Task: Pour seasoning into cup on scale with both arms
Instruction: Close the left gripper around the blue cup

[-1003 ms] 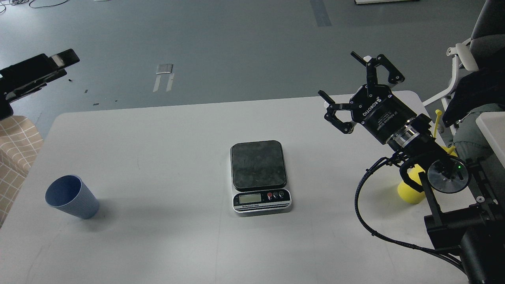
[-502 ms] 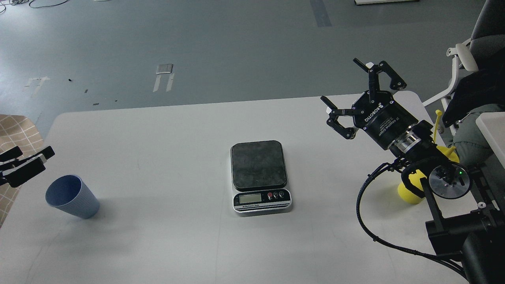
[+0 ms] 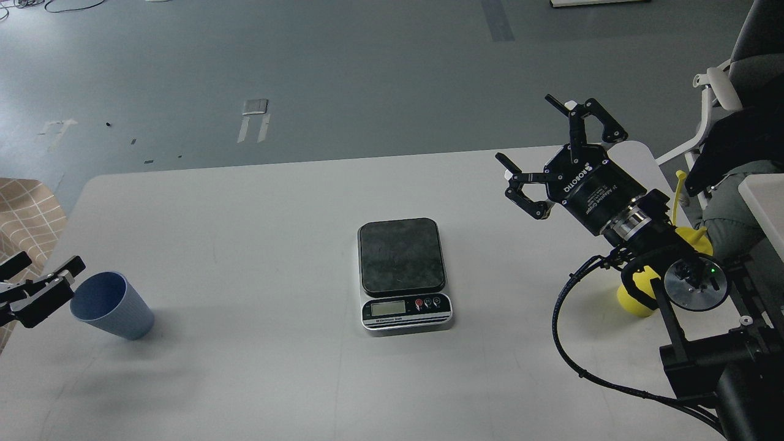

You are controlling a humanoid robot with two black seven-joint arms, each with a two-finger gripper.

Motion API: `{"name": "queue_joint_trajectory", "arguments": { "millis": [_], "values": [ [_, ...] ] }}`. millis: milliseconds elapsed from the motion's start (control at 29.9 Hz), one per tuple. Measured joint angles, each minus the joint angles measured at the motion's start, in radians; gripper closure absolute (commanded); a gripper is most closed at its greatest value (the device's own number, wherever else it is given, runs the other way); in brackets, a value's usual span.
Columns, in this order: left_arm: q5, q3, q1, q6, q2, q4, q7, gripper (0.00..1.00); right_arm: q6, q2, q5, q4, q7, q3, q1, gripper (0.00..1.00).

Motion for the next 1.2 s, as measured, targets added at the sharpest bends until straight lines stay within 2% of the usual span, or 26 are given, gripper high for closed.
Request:
{"name": "queue_joint_trajectory", "arguments": {
  "millis": [301, 569, 702, 869, 936, 1003, 1204],
  "values": [
    [0.002, 0.05, -0.002, 0.022, -0.008, 0.001, 0.0, 0.02, 0.0, 0.0, 0.0, 0.001, 0.0, 0.0, -0.001, 0.0],
    [0.006, 0.08, -0.015, 0.022, -0.063, 0.039, 0.0, 0.02, 0.001, 0.0, 0.0, 0.005, 0.0, -0.002, -0.014, 0.0],
    [0.034, 0.08, -0.047, 0.018, -0.113, 0.099, 0.0, 0.02, 0.001, 0.0, -0.001, 0.01, 0.0, -0.001, -0.018, 0.0],
    [0.08, 0.1, -0.145, -0.008, -0.179, 0.219, 0.0, 0.02, 0.001, 0.0, -0.001, 0.013, 0.0, 0.0, -0.024, 0.0],
    [0.083, 0.118, -0.169, -0.019, -0.184, 0.237, 0.0, 0.04, 0.0, 0.0, -0.001, 0.014, 0.0, 0.0, -0.026, 0.0],
    [0.084, 0.139, -0.188, -0.025, -0.185, 0.246, 0.0, 0.11, 0.0, 0.0, -0.002, 0.019, 0.0, 0.001, -0.027, 0.0],
    [0.087, 0.167, -0.201, -0.027, -0.185, 0.247, 0.0, 0.19, 0.0, 0.0, -0.002, 0.027, 0.0, 0.002, -0.038, 0.0]
  ]
}}
